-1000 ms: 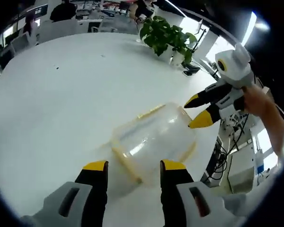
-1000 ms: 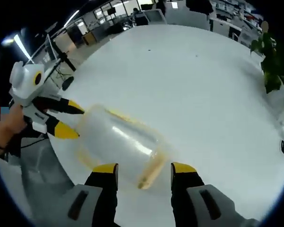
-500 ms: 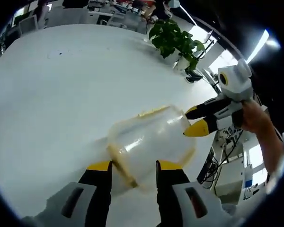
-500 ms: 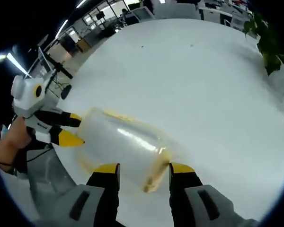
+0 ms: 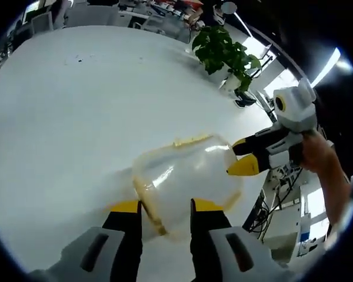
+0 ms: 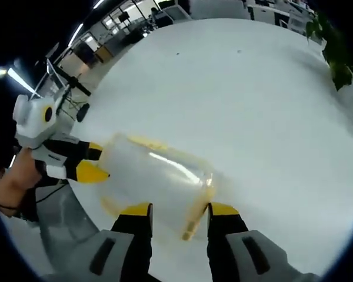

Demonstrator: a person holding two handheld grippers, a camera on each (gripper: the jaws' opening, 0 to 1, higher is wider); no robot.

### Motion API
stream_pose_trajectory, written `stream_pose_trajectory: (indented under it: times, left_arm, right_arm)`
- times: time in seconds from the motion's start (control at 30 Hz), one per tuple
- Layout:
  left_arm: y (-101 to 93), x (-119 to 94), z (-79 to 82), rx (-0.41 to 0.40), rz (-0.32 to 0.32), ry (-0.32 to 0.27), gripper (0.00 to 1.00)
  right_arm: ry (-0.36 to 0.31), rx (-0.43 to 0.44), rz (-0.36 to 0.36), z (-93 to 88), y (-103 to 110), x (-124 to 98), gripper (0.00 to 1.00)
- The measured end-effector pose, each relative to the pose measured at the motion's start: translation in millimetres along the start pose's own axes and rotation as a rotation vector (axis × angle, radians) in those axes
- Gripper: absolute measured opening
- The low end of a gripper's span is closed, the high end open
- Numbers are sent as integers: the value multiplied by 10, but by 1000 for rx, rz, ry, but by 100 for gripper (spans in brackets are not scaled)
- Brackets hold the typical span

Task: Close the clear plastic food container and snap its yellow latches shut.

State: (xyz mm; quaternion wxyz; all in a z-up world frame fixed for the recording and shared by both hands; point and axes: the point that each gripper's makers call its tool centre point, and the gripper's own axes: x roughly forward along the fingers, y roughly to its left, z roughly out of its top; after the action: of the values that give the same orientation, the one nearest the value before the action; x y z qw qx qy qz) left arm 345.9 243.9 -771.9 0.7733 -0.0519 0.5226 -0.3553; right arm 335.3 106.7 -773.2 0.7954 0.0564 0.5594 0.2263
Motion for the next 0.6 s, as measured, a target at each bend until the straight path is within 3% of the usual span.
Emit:
stream_pose_trajectory:
  times: [0.3, 0.33, 0.43, 0.6]
  left_arm:
    - [8, 24, 43, -12, -10, -16, 32]
    - [11, 24, 49, -19, -13, -16, 33]
    - [-17, 38, 67, -18, -17, -19, 34]
    - [-14, 33, 87, -14, -32, -17, 33]
  right_arm:
    - [-19, 12, 0, 5, -13, -7, 38]
    - [-34, -40, -13, 29, -19, -13, 39]
    - [-29, -24, -11, 20, -8, -18, 41]
    - [-23, -73, -9, -8, -27, -43, 43]
